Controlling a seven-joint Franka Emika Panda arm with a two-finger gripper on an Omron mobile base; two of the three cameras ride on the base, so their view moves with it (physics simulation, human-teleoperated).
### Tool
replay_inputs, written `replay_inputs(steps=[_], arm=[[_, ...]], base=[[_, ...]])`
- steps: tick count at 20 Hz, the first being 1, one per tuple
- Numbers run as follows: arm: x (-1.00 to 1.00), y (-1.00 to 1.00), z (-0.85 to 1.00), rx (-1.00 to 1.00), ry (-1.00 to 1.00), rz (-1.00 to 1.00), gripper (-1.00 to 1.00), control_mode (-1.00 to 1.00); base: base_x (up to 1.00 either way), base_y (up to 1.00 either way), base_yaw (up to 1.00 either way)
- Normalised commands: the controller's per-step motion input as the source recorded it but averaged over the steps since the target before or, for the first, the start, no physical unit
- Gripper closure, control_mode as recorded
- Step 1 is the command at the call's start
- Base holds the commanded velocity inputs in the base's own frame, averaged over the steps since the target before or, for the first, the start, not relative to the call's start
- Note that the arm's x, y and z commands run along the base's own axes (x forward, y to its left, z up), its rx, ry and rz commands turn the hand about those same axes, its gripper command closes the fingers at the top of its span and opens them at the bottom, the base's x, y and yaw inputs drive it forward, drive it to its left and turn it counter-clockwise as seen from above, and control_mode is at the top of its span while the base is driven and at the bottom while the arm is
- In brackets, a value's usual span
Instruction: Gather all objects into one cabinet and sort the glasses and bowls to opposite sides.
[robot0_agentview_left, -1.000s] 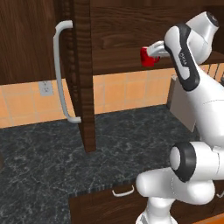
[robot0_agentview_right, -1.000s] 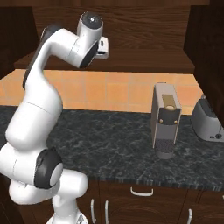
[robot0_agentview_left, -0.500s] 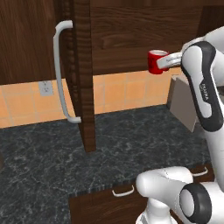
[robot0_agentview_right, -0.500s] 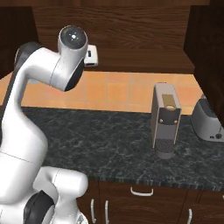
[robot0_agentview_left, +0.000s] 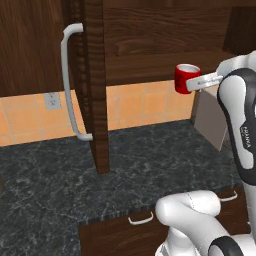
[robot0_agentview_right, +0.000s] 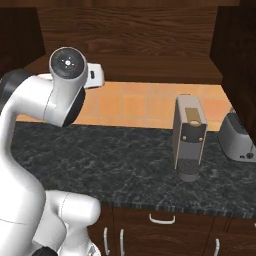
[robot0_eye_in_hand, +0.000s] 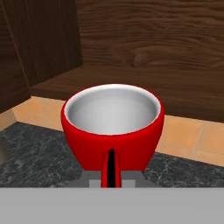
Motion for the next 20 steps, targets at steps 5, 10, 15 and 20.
replay_inputs(steps=[5, 10, 15, 20], arm=[[0.0, 0.0, 0.0, 0.0, 0.0, 0.0, 1.0, -1.0], [0.0, 0.0, 0.0, 0.0, 0.0, 0.0, 1.0, 1.0], [0.0, 0.0, 0.0, 0.0, 0.0, 0.0, 1.0, 1.0], [0.0, 0.0, 0.0, 0.0, 0.0, 0.0, 1.0, 1.0]], base=[[0.0, 0.0, 0.0], [-0.29, 0.0, 0.01], [-0.96, -0.16, 0.12], [-1.0, -0.24, 0.56]])
